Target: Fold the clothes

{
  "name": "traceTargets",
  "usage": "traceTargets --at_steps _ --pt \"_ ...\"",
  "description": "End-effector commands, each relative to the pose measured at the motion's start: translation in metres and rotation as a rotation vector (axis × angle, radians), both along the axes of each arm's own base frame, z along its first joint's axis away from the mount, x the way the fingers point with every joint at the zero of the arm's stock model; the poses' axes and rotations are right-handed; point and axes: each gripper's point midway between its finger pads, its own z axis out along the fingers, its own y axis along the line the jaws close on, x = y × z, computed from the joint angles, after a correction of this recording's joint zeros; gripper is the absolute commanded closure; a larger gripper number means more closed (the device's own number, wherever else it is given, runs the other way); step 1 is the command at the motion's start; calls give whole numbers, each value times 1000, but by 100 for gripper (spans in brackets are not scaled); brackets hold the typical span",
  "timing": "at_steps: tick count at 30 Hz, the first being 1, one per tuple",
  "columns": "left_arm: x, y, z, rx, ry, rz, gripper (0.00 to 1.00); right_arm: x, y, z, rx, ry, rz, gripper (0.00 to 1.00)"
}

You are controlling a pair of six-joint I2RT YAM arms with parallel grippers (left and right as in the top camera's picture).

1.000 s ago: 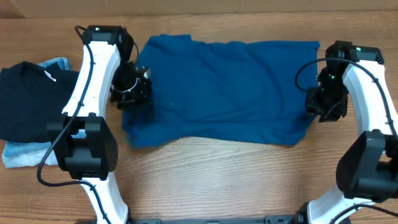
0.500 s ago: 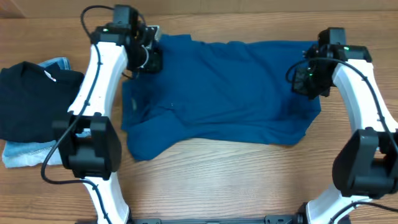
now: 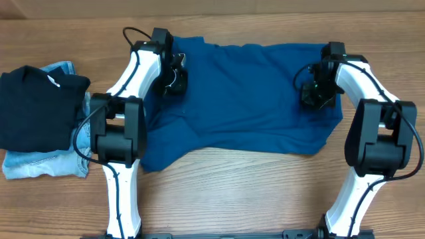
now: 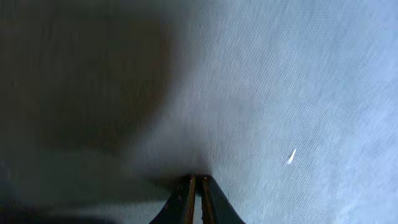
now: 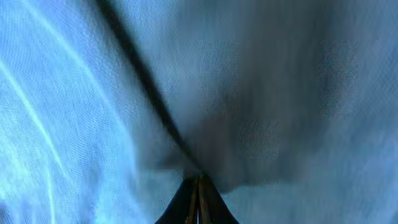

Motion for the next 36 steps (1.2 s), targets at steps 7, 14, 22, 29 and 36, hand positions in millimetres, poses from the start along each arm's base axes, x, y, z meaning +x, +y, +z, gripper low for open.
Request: traceTargets --at_steps 7,14,22,29,36 --pt "66 15 -63 -3 -163 234 87 60 2 -77 27 -170 -34 93" --pt "111 30 -45 -6 -347 282 82 93 0 -67 38 -300 -99 75" --pt "125 48 35 -113 -325 207 88 97 -16 11 -4 -262 -135 18" --pt "66 45 160 -80 -209 132 88 34 -29 172 -119 -292 -138 13" --pt "9 36 135 30 34 95 94 -44 -22 124 -109 33 -122 13"
